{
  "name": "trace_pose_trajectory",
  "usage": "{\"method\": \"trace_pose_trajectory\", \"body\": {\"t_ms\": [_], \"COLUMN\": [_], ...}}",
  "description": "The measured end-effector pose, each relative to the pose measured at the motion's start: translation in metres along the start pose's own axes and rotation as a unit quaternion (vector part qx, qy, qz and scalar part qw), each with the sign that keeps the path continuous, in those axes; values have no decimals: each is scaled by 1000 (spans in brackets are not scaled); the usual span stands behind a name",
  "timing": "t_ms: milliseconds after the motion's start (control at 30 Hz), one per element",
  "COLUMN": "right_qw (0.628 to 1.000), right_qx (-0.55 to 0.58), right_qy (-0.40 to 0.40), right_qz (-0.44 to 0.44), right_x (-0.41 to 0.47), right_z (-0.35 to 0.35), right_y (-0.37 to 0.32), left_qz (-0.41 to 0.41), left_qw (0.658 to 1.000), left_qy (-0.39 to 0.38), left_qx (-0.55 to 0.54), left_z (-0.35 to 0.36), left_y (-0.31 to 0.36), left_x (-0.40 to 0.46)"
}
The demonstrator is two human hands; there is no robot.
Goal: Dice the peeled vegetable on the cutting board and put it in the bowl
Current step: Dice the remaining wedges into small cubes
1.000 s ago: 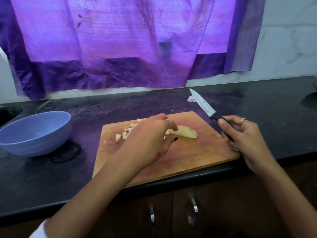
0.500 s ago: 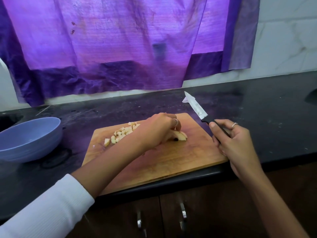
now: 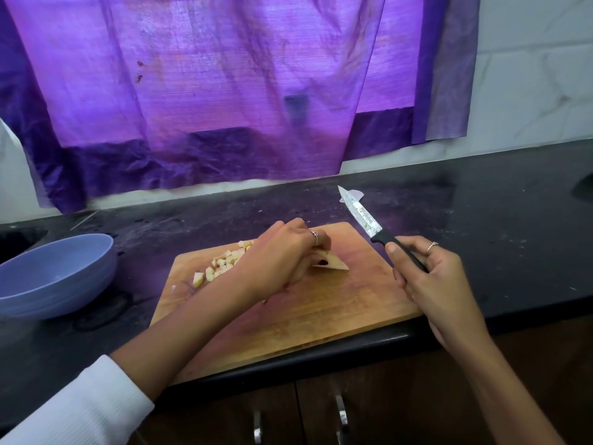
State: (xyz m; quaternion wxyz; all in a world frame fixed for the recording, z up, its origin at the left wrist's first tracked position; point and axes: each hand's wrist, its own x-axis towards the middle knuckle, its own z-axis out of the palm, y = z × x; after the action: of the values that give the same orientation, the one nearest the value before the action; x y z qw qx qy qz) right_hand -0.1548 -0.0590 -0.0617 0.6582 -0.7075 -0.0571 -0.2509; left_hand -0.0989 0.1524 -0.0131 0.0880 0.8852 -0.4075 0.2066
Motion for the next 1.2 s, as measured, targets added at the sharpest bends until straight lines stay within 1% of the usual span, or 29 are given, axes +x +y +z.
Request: {"method": "trace_pose_trajectory", "body": {"t_ms": [67,200,333,433,600,667,733,833,1000,1100,1200], "right_qw": [1000,1000,1000,999,993,985,976,968,954,931,886], "right_qx": [0,-1,-18,-31,-114,-159,-198,-221,-244,-289,-366], "right_qy": [0,4,-4,6,-3,-15,-25,-59,-150,-201,-268], "right_qz": [2,3,-5,-11,-39,-59,-83,-100,-93,-101,-97], "right_x": [0,0,-1,-2,-4,-6,-11,-21,-35,-41,-50], "right_z": [0,1,2,2,6,8,11,23,48,64,81], "right_y": [0,0,-1,-1,-5,-8,-13,-25,-47,-60,-77], "left_qz": [-6,-28,-58,-87,-86,-101,-120,-130,-166,-181,-201], "left_qw": [1000,995,991,986,986,986,985,985,977,973,965], "left_qy": [22,91,120,142,131,127,123,115,119,132,155], "left_qx": [-9,-34,-29,-14,53,50,21,-4,-59,-63,-59], "left_z": [-3,-15,-30,-38,-39,-36,-34,-34,-31,-26,-21], "left_y": [3,11,10,7,6,2,0,3,9,16,22], "left_x": [-3,-22,-49,-80,-135,-150,-158,-171,-184,-187,-192]}}
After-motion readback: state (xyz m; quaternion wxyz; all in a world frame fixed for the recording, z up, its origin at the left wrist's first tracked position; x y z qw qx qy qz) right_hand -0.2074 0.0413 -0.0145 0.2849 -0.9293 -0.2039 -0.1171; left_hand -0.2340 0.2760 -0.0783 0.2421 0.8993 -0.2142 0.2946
